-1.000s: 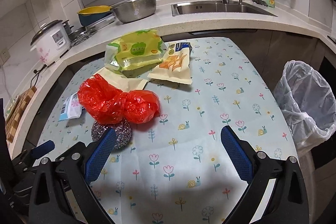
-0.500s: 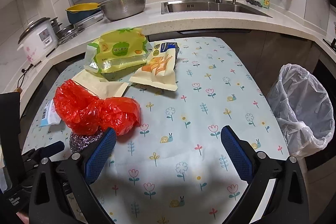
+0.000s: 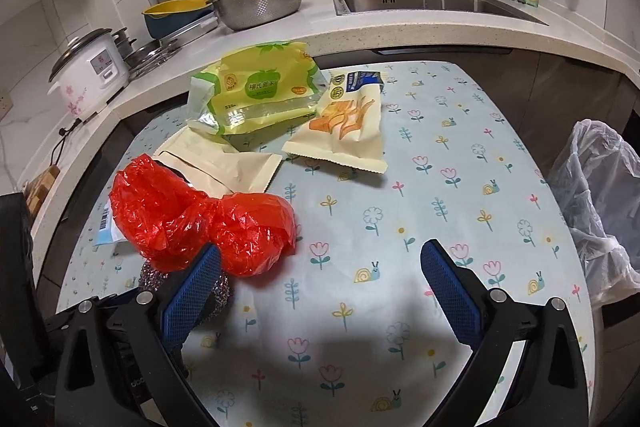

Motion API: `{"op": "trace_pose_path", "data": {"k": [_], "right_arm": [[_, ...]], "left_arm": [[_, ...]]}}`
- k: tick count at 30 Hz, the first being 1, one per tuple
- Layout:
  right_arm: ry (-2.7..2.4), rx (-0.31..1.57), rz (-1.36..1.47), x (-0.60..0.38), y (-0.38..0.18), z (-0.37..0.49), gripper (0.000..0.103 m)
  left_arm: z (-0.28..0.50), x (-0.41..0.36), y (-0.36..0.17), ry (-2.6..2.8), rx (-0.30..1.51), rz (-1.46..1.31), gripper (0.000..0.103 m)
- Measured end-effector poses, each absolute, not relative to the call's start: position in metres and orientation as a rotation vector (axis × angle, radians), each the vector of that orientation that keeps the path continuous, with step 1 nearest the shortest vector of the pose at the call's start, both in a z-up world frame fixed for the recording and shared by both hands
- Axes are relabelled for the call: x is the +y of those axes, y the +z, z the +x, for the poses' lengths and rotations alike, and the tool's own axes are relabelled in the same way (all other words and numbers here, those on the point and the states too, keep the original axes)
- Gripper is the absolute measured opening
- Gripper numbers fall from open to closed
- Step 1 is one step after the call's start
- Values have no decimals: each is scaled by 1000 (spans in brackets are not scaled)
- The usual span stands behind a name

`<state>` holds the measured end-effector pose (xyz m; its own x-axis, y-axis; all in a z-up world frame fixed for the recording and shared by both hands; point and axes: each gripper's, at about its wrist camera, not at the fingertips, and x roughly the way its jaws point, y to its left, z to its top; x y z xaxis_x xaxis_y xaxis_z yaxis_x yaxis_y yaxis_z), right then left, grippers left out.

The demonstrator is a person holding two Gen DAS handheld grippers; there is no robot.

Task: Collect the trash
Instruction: 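Grasp the steel wool scrubber with the left tool while the right tool grasps the red bag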

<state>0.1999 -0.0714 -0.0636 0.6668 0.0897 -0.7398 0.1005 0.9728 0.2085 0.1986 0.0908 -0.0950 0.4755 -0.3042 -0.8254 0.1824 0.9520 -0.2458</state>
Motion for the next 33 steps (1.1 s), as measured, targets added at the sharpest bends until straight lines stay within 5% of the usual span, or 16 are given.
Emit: {"op": "trace_pose_path", "data": {"k": [12, 16, 19, 23, 33], "right_arm": [[172, 896, 208, -16, -76, 213, 92], [223, 959, 256, -10, -91, 215, 80], [279, 984, 278, -4, -97, 213, 54], [288, 947, 252, -1, -86, 205, 42], [160, 810, 306, -56, -40, 185, 40]], "left_arm": [[182, 124, -98, -272, 1066, -135, 65], [181, 130, -102, -262, 1079, -130, 65], [181, 132, -102, -261, 1076, -127, 64], [177, 135, -100, -260, 1070, -136, 64], [169, 127, -76, -276, 1013, -131, 64]]}}
